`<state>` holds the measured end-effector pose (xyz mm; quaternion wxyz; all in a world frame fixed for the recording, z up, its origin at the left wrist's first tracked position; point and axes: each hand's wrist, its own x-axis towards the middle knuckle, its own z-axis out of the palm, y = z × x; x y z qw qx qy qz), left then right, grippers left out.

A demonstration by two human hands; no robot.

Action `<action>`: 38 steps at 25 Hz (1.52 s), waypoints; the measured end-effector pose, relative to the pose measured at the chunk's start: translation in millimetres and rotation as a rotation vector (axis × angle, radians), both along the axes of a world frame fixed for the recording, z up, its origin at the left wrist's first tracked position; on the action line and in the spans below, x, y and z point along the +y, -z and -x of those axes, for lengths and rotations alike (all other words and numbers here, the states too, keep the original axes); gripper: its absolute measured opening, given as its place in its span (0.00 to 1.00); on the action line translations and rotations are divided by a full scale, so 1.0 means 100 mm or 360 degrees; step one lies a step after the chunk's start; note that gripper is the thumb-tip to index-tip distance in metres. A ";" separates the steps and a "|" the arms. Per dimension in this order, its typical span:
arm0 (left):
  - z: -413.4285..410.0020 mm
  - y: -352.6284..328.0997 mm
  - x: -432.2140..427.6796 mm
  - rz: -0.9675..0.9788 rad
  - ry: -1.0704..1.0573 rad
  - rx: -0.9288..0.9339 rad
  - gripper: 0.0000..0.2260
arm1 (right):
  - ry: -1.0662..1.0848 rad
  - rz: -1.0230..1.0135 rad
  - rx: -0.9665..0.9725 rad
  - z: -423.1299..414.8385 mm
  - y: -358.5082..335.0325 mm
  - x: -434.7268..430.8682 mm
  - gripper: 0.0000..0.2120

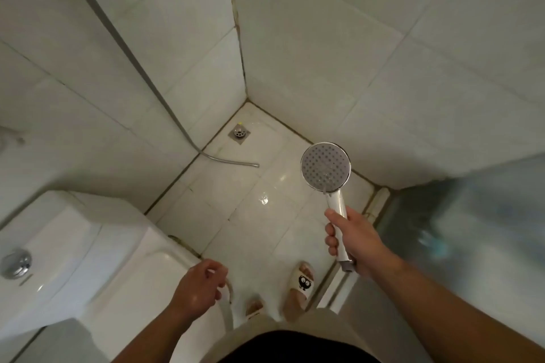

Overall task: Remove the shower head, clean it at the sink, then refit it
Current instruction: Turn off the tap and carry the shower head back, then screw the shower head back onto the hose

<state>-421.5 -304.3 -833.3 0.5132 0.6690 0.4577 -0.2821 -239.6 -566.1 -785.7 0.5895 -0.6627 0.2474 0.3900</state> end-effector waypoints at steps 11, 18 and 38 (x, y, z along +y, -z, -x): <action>-2.02 1.04 0.92 0.0044 0.0076 0.0106 0.06 | 0.0106 0.0156 0.0114 -1.88 0.84 0.91 0.09; -3.68 2.26 1.48 -0.0180 0.0496 0.0018 0.05 | 0.0108 0.0028 0.0222 -2.93 2.07 1.34 0.08; -4.33 7.85 1.66 -0.0719 0.1832 -0.0862 0.08 | -0.0229 -0.0162 0.0149 -3.73 7.10 2.09 0.05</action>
